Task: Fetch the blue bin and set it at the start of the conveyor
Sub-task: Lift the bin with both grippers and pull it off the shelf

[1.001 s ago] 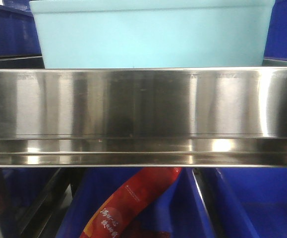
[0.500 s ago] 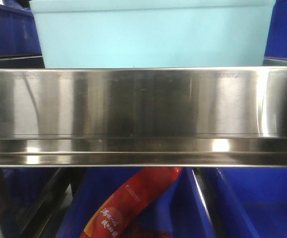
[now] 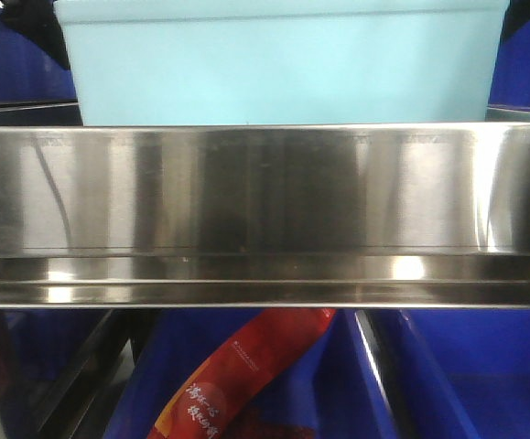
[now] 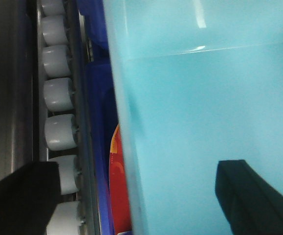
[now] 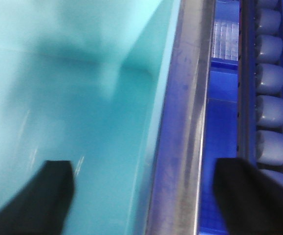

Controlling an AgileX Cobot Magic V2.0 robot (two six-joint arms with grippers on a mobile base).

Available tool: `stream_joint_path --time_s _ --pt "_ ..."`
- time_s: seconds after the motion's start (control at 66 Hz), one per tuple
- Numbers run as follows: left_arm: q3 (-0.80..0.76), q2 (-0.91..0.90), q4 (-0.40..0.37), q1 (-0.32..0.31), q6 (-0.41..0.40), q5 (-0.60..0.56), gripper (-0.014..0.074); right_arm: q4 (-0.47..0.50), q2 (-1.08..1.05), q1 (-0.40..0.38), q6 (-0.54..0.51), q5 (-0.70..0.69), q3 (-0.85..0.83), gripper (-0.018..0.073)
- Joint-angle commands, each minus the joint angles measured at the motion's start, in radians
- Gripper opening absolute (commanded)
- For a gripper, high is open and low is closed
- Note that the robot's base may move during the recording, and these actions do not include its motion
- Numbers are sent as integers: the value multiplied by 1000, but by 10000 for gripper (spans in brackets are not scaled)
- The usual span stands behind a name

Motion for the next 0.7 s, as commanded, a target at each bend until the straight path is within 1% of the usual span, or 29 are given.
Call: stream_joint_path --time_s 0.0,0.03,0.045,0.061,0.091,0.136,0.167,0.182,0.197,0.212,0.243,0.364,0.47,0.682 --pt "-7 -7 -6 2 -8 -6 465 7 5 0 2 -21 -8 245" --pt "-7 -7 -8 2 -8 -6 417 9 6 0 2 -19 -8 185" --pt "-7 -7 -10 2 -8 -6 388 9 8 0 2 -16 -8 139" --pt "-7 -7 -10 2 -8 -6 357 9 7 0 2 -16 -8 123" --pt "-7 -7 -10 2 -8 -6 289 9 7 0 2 -14 -8 60" --pt "-7 -7 -10 2 -8 -6 175 9 7 0 2 -12 -8 -50" --pt "-7 -7 -10 2 -8 -6 92 9 7 0 2 -9 -8 -94" --pt "-7 -7 -10 2 -8 -6 71 9 7 0 2 -7 -8 -125" --pt "-7 -7 -10 2 -8 -6 7 9 7 0 2 -7 -8 -153" --pt "-7 -7 -12 2 -8 -6 -37 9 7 0 2 -7 -8 -167" --pt "-10 -7 -15 2 -8 -4 -113 9 7 0 2 -5 -8 -160" --pt "-23 -7 -17 2 -6 3 -111 9 1 0 2 2 -8 -153" --pt "-60 -22 -17 2 -6 41 -111 9 -31 0 2 13 -8 -153" --pt "-104 -112 -24 -11 -6 76 -111 9 -154 0 2 13 -8 -153"
